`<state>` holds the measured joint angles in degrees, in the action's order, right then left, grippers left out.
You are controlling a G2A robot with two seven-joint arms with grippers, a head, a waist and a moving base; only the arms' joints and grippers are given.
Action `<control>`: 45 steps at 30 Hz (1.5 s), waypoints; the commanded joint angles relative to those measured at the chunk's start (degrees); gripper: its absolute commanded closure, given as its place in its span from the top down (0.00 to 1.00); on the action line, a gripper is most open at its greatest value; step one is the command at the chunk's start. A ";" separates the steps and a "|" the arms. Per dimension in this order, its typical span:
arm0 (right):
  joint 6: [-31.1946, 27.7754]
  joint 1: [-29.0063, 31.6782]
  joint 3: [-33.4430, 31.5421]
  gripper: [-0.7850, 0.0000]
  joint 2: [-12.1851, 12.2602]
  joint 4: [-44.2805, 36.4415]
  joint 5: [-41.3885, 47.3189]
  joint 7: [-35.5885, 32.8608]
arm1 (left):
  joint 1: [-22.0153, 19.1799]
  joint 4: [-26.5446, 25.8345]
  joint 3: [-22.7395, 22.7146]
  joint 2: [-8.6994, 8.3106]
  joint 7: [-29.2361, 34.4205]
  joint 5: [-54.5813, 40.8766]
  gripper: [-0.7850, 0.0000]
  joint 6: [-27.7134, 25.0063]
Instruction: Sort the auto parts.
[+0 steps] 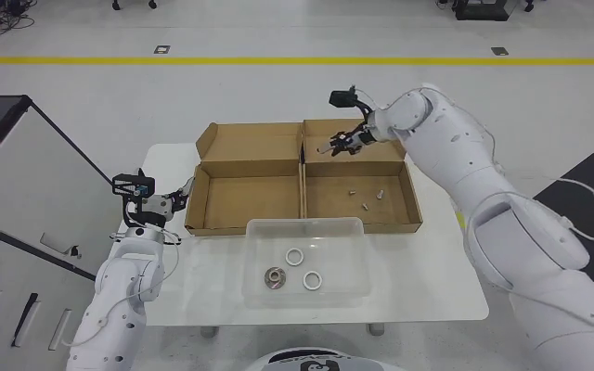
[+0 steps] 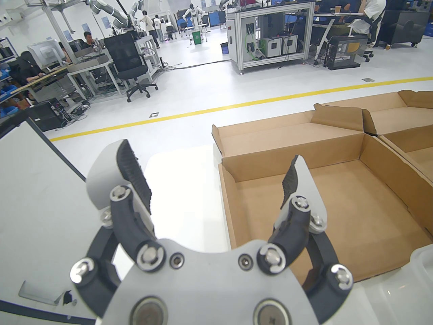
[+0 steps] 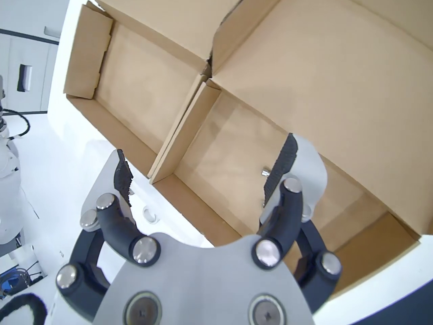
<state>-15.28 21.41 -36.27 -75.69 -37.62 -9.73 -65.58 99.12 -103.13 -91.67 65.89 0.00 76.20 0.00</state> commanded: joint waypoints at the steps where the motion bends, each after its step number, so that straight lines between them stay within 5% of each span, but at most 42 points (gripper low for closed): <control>1: 2.44 2.97 -3.39 1.00 2.86 -8.65 -0.93 -1.56 | 0.00 0.00 0.00 0.00 0.00 0.00 1.00 0.00; 8: 10.34 19.40 -20.20 1.00 11.98 -36.82 -3.16 -8.84 | 0.00 0.00 0.00 0.00 0.00 0.00 1.00 0.00; 13: 9.64 30.25 -31.81 1.00 15.68 -47.44 1.32 -14.47 | 0.00 0.00 0.00 0.00 0.00 0.00 1.00 0.00; 22: 1.47 38.84 -44.25 1.00 18.89 -45.67 16.00 -22.42 | 0.00 0.00 0.00 0.00 0.00 0.00 1.00 0.00; 32: -1.01 39.65 -42.79 1.00 22.97 -43.87 29.63 -22.42 | 0.00 0.00 0.00 0.00 0.00 0.00 1.00 0.00; 45: -1.01 39.65 -42.79 1.00 22.97 -43.87 29.63 -22.42 | 0.00 0.00 0.00 0.00 0.00 0.00 1.00 0.00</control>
<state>-16.30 61.05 -79.05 -52.72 -81.49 19.91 -88.00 99.12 -103.13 -91.67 65.89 0.00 76.20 0.00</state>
